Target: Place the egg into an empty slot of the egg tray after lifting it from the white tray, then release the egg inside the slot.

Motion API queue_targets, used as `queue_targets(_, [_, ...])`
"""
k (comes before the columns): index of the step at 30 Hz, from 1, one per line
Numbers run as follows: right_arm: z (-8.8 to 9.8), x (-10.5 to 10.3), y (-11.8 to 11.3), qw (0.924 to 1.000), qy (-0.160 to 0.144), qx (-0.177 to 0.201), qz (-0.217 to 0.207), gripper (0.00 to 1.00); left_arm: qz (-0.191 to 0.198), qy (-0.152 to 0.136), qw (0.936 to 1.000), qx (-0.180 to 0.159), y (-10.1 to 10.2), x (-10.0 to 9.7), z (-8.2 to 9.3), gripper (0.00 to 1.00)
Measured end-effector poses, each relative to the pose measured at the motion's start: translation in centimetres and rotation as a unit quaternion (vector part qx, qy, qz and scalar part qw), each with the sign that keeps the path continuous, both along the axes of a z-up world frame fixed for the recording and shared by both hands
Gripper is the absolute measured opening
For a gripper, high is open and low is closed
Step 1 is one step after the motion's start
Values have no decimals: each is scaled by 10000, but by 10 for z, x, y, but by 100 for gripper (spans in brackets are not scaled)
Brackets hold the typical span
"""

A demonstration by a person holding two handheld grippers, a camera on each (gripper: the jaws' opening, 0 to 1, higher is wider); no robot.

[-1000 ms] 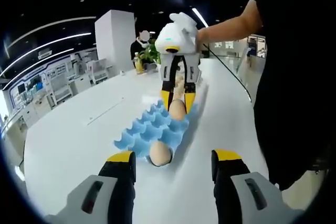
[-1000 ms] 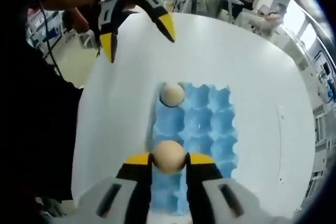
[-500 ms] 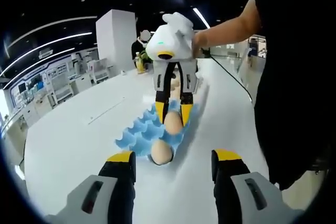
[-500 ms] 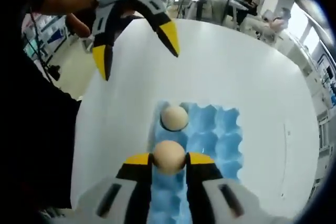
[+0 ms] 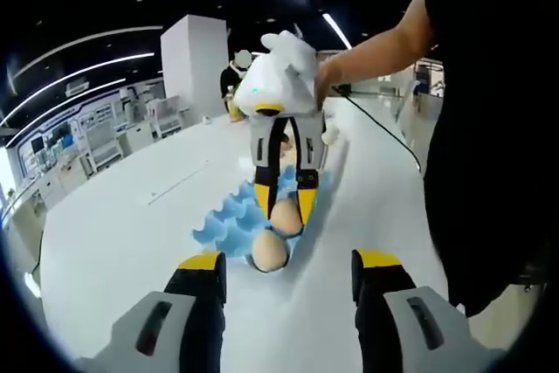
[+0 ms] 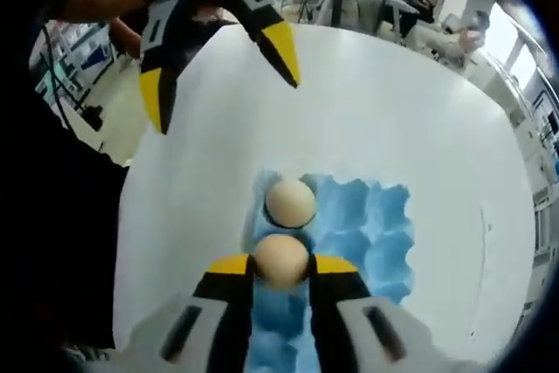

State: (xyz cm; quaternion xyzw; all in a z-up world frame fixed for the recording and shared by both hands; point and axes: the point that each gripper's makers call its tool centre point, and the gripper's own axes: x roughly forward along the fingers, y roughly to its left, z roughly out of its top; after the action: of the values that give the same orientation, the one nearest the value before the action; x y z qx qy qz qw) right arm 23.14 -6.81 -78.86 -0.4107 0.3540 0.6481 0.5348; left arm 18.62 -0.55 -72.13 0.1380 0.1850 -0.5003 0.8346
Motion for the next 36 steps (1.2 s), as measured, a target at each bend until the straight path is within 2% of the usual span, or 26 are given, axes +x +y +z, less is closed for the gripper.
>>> queue_targets(10, [-11, -1, 1, 9999, 37, -109, 7, 24, 15, 32, 10000, 54, 4, 0, -4, 59])
queue_targets(24, [-10, 0, -2, 9998, 161, -62, -114, 25, -40, 62, 10000, 57, 1, -1, -5, 57])
queue_targets(36, [-8, -1, -2, 9983, 274, 513, -102, 27, -50, 55, 9999, 77, -1, -2, -4, 57])
